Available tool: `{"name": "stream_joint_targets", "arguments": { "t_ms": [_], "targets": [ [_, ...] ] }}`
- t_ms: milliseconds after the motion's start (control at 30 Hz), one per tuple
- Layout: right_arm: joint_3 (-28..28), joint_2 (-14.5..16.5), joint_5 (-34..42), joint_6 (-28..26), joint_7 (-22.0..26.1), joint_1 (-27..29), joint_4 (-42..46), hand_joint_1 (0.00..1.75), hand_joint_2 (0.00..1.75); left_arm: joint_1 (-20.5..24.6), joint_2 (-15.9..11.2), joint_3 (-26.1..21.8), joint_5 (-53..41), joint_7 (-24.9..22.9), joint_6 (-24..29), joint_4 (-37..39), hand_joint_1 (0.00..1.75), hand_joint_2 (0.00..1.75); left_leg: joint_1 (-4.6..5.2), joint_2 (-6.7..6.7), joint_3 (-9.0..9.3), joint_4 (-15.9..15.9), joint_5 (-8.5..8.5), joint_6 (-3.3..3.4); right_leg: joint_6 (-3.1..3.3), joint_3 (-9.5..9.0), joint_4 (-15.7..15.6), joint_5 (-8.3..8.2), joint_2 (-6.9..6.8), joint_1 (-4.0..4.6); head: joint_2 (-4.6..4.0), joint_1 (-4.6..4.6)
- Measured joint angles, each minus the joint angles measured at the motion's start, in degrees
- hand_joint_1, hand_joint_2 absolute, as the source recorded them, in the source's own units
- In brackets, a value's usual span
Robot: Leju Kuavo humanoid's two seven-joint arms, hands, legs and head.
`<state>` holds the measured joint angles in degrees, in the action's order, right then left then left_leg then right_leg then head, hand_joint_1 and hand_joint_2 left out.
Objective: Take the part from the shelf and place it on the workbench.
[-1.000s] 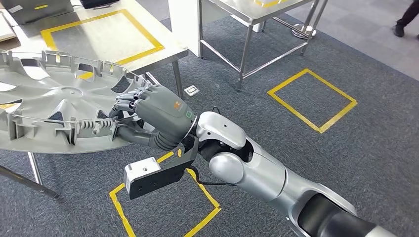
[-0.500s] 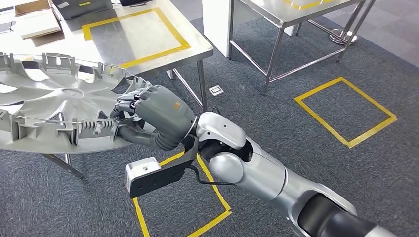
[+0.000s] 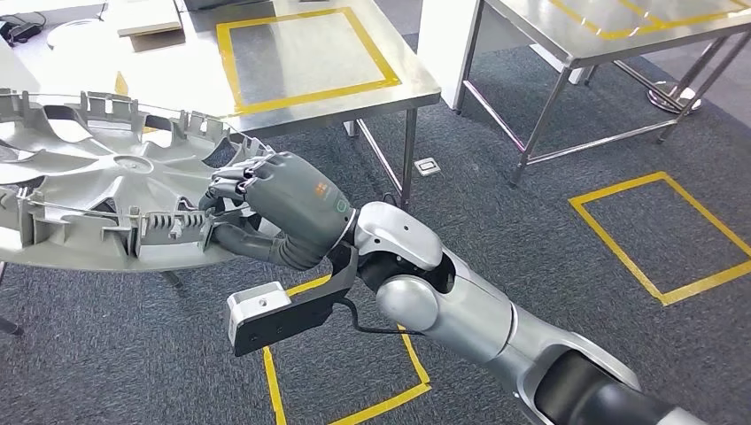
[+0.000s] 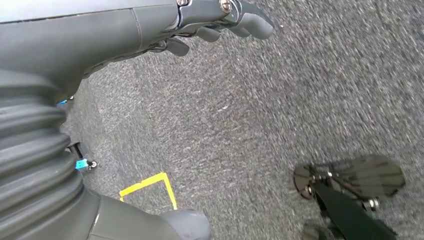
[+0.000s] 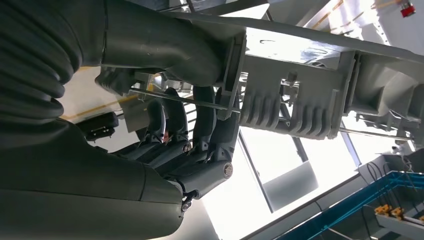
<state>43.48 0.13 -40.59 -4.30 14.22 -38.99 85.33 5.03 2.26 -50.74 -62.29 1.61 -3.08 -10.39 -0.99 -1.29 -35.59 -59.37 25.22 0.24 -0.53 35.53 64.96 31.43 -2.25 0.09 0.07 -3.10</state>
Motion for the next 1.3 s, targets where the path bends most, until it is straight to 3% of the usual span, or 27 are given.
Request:
{"name": "stream_joint_targets", "arguments": {
  "t_ms": [67, 100, 133, 167, 233, 300, 433, 567, 700, 867, 933, 1033, 1067, 1100, 1133, 1200, 1233, 1300],
  "targets": [
    [-0.52, -0.16, -0.13, -0.09, -0.03, 0.38, 0.04, 1.75, 1.75, 0.21, -0.01, 0.0, -0.22, -0.2, -0.01, -0.02, 0.0, 1.75, -0.03, 0.58, -0.19, -0.02, -0.08, 0.25, -0.36, 3.58, 7.42, 3.28, 1.65, -0.17, 0.0, -0.08],
    [-0.68, -0.24, -0.24, -0.12, -0.04, 0.62, 0.05, 1.75, 1.75, 0.23, -0.01, 0.0, -0.32, -0.3, -0.01, -0.01, 0.0, 1.75, -0.03, 0.9, -0.24, -0.04, -0.1, 0.27, -0.43, 4.83, 9.89, 3.85, 1.83, -0.22, 0.0, -0.08],
    [-0.78, -0.3, -0.37, -0.14, -0.08, 0.8, 0.09, 1.75, 1.75, 0.23, 0.0, -0.01, -0.41, -0.39, -0.01, -0.01, 0.0, 1.75, -0.05, 1.19, -0.26, -0.07, -0.12, 0.24, -0.45, 5.13, 10.32, 3.34, 1.86, -0.28, 0.0, -0.08],
    [-0.87, -0.34, -0.52, -0.15, -0.13, 0.92, 0.15, 1.75, 1.75, 0.22, 0.04, -0.01, -0.49, -0.46, -0.01, 0.0, 0.0, 1.75, -0.08, 1.48, -0.27, -0.11, -0.15, 0.17, -0.41, 4.25, 8.39, 1.8, 1.86, -0.35, 0.0, -0.08],
    [-1.09, -0.38, -0.76, -0.17, -0.27, 0.98, 0.31, 1.75, 1.75, 0.26, 0.14, -0.01, -0.69, -0.54, -0.01, 0.0, 0.0, 1.75, -0.12, 1.99, -0.3, -0.27, -0.22, -0.16, -0.22, 0.52, 0.64, -1.86, 2.03, -0.5, 0.0, -0.08],
    [-1.38, -0.4, -0.87, -0.22, -0.38, 0.98, 0.49, 1.75, 1.75, 0.33, 0.2, 0.01, -0.85, -0.71, -0.01, -0.01, 0.0, 1.75, 0.0, 2.39, -0.5, -0.42, -0.3, -0.79, 0.13, -1.85, -4.59, -3.55, 2.25, -0.42, 0.0, -0.07],
    [-1.67, -0.43, -0.92, -0.39, -0.52, 0.98, 0.63, 1.75, 1.75, 0.32, 0.1, -0.01, -0.93, -1.04, -0.01, -0.02, 0.0, 1.75, 0.11, 2.45, -0.54, -0.05, -0.43, -0.44, 0.58, -1.85, -5.45, -3.96, 2.32, -0.26, 0.0, -0.03],
    [-1.67, -0.43, -0.93, -0.43, -0.69, 0.98, 0.63, 1.75, 1.75, 0.35, 0.14, -0.02, -0.96, -1.17, -0.01, -0.02, 0.0, 1.75, 0.06, 2.42, -0.35, 0.65, -1.07, -1.38, 1.12, -1.63, -5.43, -4.15, 2.33, -0.17, 0.0, -0.03],
    [-1.67, -0.43, -0.92, -0.45, -0.69, 0.96, 0.61, 1.75, 1.75, 0.33, 0.06, -0.07, -0.96, -1.4, 0.01, -0.02, 0.0, 1.75, 0.05, 2.43, -0.35, 0.9, -1.28, -1.74, 1.31, -1.5, -5.4, -4.2, 2.33, -0.15, 0.0, -0.03],
    [-1.67, -0.41, -0.92, -0.45, -0.68, 0.79, 0.65, 1.75, 1.75, 0.34, -0.04, -0.12, -0.96, -1.43, 0.11, -0.03, 0.0, 1.75, 0.01, 2.4, -0.09, 1.45, -1.21, -0.76, 0.86, -1.83, -5.97, -4.34, 2.26, -0.4, 0.0, -0.01],
    [-1.67, -0.4, -0.9, -0.47, -0.68, 0.66, 0.73, 1.75, 1.75, 0.35, 0.01, -0.13, -0.96, -1.44, 0.15, -0.06, 0.0, 1.75, -0.49, 2.29, 1.02, 3.28, -1.98, -0.5, 0.41, -1.63, -4.85, -3.39, 2.31, -0.22, 0.0, -0.11],
    [-1.67, -0.5, -0.86, -0.61, -0.66, 0.62, 0.76, 1.75, 1.75, 0.37, 0.05, -0.13, -0.96, -1.44, 0.15, -0.08, 0.0, 1.75, -0.84, 2.16, 1.65, 4.27, -2.5, -0.45, -0.64, 2.64, 4.0, 1.26, 2.38, -0.64, 0.0, -0.45],
    [-1.66, -0.55, -0.86, -0.66, -0.66, 0.7, 0.75, 1.75, 1.75, 0.35, 0.07, -0.13, -0.96, -1.45, 0.15, -0.08, 0.0, 1.75, -0.94, 2.17, 1.57, 4.15, -2.42, -0.56, -1.01, 4.18, 6.81, 2.2, 2.37, -0.95, 0.0, -0.51],
    [-1.65, -0.59, -0.86, -0.68, -0.66, 0.77, 0.75, 1.75, 1.75, 0.32, 0.09, -0.13, -0.96, -1.47, 0.15, -0.07, 0.0, 1.75, -1.1, 2.21, 1.47, 3.92, -2.29, -0.77, -1.38, 4.91, 7.93, 2.11, 2.36, -1.27, 0.0, -0.52],
    [-1.65, -0.62, -0.87, -0.69, -0.66, 0.8, 0.74, 1.75, 1.75, 0.3, 0.14, -0.13, -0.96, -1.49, 0.15, -0.07, 0.0, 1.75, -1.35, 2.25, 1.34, 3.57, -2.09, -1.08, -1.77, 4.54, 6.91, 0.97, 2.35, -1.61, 0.0, -0.51],
    [-1.64, -0.67, -0.87, -0.69, -0.66, 0.82, 0.74, 1.75, 1.75, 0.28, 0.2, -0.13, -0.96, -1.5, 0.15, -0.08, 0.0, 1.75, -1.97, 2.39, 0.93, 2.33, -1.43, -2.09, -2.62, 1.31, 0.21, -2.59, 2.36, -2.26, 0.0, -0.56],
    [-1.63, -0.68, -0.87, -0.69, -0.63, 0.82, 0.75, 1.75, 1.75, 0.29, 0.07, -0.14, -0.96, -1.5, 0.15, -0.12, 0.0, 1.75, -2.12, 2.5, 0.63, 1.57, -1.02, -2.72, -2.71, -0.1, -2.77, -3.73, 2.51, -2.36, 0.0, -0.69],
    [-1.61, -0.72, -0.85, -0.71, -0.63, 0.82, 0.76, 1.75, 1.75, 0.29, -0.06, -0.16, -0.96, -1.49, 0.16, -0.2, 0.0, 1.75, -2.12, 2.66, 0.22, 0.75, -0.46, -3.84, -1.7, -0.88, -4.61, -3.98, 2.78, -2.2, 0.0, -0.87]
  ]
}}
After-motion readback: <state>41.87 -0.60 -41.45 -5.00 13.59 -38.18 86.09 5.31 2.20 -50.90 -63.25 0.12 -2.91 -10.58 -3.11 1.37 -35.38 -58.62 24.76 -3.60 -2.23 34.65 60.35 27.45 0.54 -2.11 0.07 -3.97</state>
